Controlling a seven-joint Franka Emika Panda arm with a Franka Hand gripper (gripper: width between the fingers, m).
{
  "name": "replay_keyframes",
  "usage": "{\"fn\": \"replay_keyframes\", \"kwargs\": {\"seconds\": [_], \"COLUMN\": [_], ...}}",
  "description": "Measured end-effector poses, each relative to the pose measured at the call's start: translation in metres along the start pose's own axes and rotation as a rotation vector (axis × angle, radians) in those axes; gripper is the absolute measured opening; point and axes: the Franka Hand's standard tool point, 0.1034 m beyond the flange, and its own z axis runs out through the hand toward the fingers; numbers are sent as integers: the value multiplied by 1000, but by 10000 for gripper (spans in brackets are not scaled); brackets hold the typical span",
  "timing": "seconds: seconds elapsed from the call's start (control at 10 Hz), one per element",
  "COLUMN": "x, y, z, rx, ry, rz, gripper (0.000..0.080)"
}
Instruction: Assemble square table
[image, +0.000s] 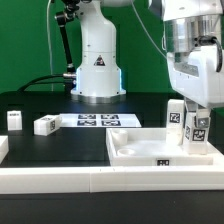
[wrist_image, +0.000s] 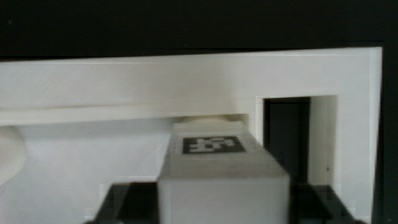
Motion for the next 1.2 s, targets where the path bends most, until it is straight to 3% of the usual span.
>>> {"fn": "replay_keyframes", "kwargs": {"seconds": [0.1,0.3,0.4,0.5,0.7,1.2], "x": [0,3,2,0,-4,-4], "y": [0,2,1,3,2,3], "z": [1,1,2,3,4,4], "rx": [-1,-37,-27,-40,-21,-31], "ry": [0,-3,-1,-3,-2,-3], "rz": [-6,-159,-166,-224,-363,-718], "gripper": [290,578,578,636,648,648]}}
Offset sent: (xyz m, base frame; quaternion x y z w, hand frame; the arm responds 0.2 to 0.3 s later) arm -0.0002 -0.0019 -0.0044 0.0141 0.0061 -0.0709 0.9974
